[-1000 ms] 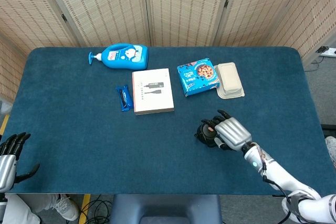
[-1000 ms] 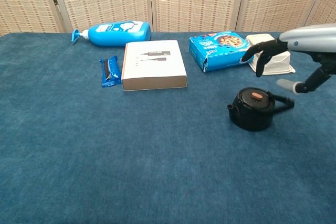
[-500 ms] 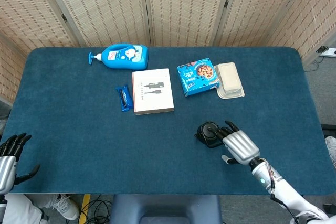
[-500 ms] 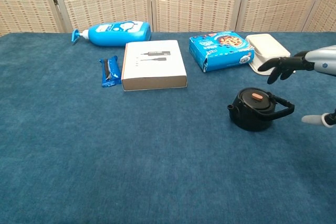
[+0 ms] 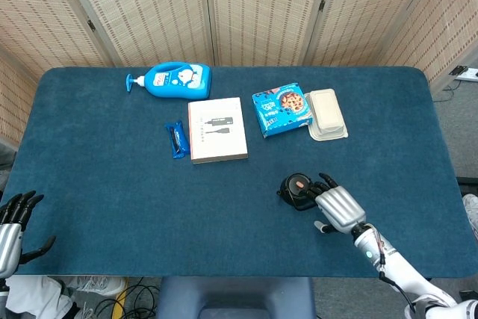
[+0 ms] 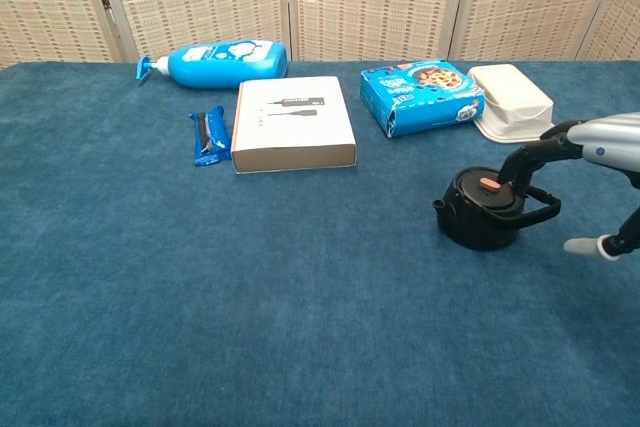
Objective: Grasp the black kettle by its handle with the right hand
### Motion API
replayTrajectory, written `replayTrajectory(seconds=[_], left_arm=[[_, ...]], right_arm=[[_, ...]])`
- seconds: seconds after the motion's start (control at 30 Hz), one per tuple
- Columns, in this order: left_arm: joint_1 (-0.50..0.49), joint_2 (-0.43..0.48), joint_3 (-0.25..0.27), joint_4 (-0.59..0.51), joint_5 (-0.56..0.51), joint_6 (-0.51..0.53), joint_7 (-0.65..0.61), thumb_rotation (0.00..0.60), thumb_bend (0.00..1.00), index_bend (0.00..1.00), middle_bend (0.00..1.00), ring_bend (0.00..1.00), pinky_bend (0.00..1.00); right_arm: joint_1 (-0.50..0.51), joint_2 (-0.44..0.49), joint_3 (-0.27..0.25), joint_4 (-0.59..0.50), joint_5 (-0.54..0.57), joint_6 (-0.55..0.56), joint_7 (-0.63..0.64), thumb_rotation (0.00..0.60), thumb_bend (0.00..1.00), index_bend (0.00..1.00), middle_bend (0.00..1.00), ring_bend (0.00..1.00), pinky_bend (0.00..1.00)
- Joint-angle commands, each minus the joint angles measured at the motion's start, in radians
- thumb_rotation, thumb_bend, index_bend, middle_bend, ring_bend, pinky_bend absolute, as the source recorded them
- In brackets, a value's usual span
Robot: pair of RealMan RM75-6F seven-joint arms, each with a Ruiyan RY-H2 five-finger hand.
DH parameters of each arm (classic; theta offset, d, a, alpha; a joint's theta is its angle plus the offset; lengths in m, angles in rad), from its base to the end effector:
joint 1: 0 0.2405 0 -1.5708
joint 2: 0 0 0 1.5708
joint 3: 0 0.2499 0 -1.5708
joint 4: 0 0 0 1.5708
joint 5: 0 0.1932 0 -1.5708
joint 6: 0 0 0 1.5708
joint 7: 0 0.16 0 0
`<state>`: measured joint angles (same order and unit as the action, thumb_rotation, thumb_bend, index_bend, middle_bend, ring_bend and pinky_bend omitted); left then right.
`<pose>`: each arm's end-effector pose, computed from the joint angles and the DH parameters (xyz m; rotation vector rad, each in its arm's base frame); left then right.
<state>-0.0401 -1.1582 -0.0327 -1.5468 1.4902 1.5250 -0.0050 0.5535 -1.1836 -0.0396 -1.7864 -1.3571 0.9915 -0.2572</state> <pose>-0.3163 0.1786 0.1693 -1.3409 -0.9002 -0.8661 -0.2001 -0.2643 0.0585 2.0218 -0.9647 0.7515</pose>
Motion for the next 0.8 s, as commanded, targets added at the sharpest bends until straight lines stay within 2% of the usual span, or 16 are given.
replayTrajectory(seconds=[0.03, 0.4, 0.8], left_arm=[[0.0, -0.001, 0.0, 0.0, 0.0, 0.0, 0.0, 0.6, 0.26, 0.17, 0.12, 0.1, 0.17], [0.001, -0.004, -0.001, 0.005, -0.001, -0.001, -0.005, 0.6, 0.26, 0.19, 0.12, 0.1, 0.17], [0.002, -0.01, -0.002, 0.015, 0.004, 0.002, -0.013, 0.6, 0.26, 0.2, 0.12, 0.1, 0.17]], right_arm=[[0.0, -0.004, 0.002, 0.004, -0.002, -0.004, 0.0, 0.6, 0.19, 0.29, 0.33, 0.24, 0.0], [0.005, -0.015, 0.016, 0.002, 0.018, -0.028, -0.021, 0.6, 0.2, 0.35, 0.36, 0.26, 0.0], [0.011, -0.02, 0.026, -0.009, 0.054, -0.051, -0.049, 0.6, 0.22, 0.38, 0.39, 0.32, 0.0]])
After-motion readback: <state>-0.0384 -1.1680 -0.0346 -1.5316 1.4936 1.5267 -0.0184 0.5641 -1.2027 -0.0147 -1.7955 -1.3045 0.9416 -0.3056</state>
